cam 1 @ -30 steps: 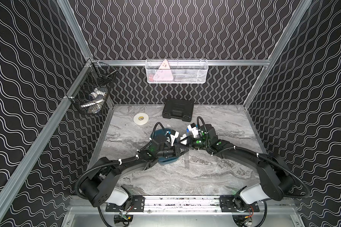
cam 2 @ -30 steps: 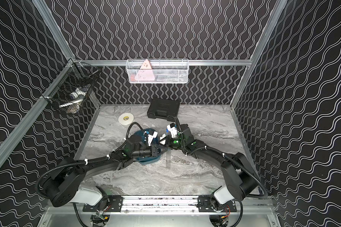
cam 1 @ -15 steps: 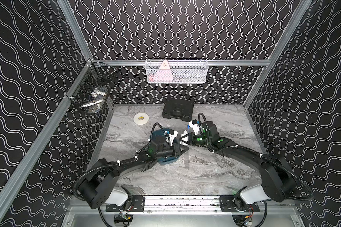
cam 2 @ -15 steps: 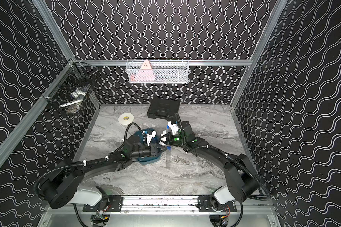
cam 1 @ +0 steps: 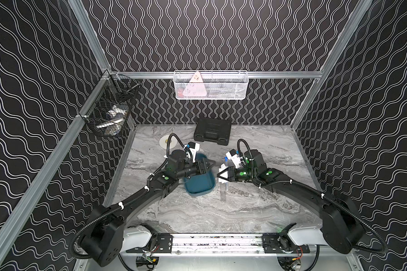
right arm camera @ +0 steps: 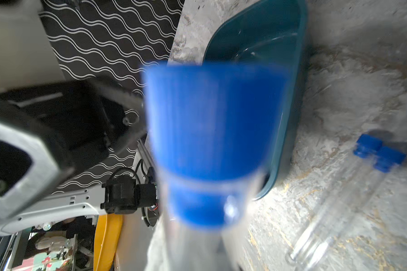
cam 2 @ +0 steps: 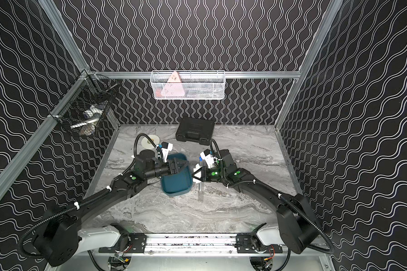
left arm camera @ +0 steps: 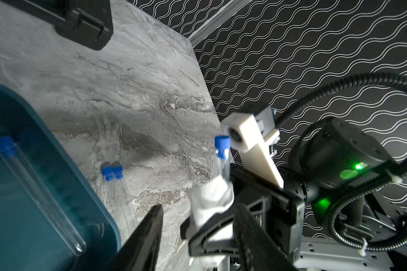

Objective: Wipe the exteriors of test tubes
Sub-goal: Wipe the dirt from the test tube.

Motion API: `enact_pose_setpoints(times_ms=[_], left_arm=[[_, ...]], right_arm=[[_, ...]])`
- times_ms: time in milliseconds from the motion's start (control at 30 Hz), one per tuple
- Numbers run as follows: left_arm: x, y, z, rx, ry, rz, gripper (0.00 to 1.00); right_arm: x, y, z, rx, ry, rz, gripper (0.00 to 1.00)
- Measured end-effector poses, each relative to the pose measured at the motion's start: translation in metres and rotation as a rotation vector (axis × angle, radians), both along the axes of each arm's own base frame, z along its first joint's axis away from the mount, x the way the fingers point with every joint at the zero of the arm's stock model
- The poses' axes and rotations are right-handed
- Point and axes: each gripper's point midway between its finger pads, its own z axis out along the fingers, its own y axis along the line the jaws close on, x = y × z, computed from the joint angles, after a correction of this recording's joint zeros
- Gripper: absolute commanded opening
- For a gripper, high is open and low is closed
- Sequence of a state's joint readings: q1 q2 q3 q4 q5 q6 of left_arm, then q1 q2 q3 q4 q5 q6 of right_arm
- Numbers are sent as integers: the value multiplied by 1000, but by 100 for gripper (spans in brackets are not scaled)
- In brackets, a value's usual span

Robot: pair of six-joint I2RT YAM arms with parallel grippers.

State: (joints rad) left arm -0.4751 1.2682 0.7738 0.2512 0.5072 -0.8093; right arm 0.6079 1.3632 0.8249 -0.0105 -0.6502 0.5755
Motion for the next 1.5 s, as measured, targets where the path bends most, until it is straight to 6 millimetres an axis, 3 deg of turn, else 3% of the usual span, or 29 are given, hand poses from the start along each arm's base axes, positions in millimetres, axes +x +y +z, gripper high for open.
enact_pose_setpoints(times_ms=[200, 367, 533, 933, 1167, 1500], left_arm=[[5, -12, -11, -16, 31, -56, 48], [2, -19, -1, -64, 2, -94, 43], [-3, -23, 2, -97, -4, -125, 39], [-9, -33, -14, -96, 33, -159, 32], [-9, -37, -17, -104, 48, -163, 16], [-9, -24, -25, -115, 79, -69, 10]], right_arm=[[-22, 13, -1, -1, -2, 69, 19], [-27, 17, -5, -9, 5, 83, 19], [-28, 21, -4, -10, 6, 94, 19], [-28, 25, -1, -9, -6, 96, 19], [-31, 28, -2, -17, -10, 100, 19], [-27, 31, -5, -32, -12, 96, 19]])
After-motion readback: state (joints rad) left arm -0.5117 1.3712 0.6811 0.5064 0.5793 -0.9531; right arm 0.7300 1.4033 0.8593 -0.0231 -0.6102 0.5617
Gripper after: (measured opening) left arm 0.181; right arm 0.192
